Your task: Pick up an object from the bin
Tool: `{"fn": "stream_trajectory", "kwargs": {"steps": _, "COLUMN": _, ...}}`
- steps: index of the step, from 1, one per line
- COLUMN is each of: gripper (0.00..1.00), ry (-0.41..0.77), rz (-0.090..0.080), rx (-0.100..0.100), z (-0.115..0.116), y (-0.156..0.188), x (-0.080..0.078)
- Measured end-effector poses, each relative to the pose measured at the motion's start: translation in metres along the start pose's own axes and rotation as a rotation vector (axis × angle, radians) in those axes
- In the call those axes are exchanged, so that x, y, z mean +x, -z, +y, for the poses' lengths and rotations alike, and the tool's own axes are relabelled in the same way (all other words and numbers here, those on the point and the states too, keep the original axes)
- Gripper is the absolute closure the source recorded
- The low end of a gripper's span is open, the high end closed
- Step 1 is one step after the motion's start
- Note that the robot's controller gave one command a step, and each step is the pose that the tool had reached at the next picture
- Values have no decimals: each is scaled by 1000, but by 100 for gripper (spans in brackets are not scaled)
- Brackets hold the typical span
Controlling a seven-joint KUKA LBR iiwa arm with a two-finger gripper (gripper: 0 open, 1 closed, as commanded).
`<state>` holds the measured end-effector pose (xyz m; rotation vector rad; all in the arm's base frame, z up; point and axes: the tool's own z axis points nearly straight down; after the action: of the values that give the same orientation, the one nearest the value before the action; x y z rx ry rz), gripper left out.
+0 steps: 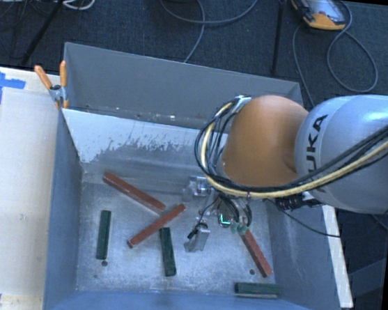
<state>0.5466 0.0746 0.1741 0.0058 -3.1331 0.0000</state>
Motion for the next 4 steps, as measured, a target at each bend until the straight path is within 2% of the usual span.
{"fn": "stream_trajectory", "kwargs": {"steps": 1, "gripper": 0, "ry": 334, "rz": -8, "rx": 1, "z": 61, "y": -94, "x": -50}}
{"fn": "stream_trajectory", "kwargs": {"steps": 2, "gripper": 0, "ry": 416, "rz": -1, "rx": 1, "z": 43, "y": -103, "x": 19}}
{"fn": "stream_trajectory", "kwargs": {"steps": 3, "gripper": 100, "ry": 412, "rz": -7, "rx": 1, "z": 43, "y": -102, "x": 17}}
{"fn": "stream_trajectory", "kwargs": {"steps": 4, "gripper": 100, "ry": 633, "rz": -11, "rx": 2, "z": 66, "y": -36, "x": 44}}
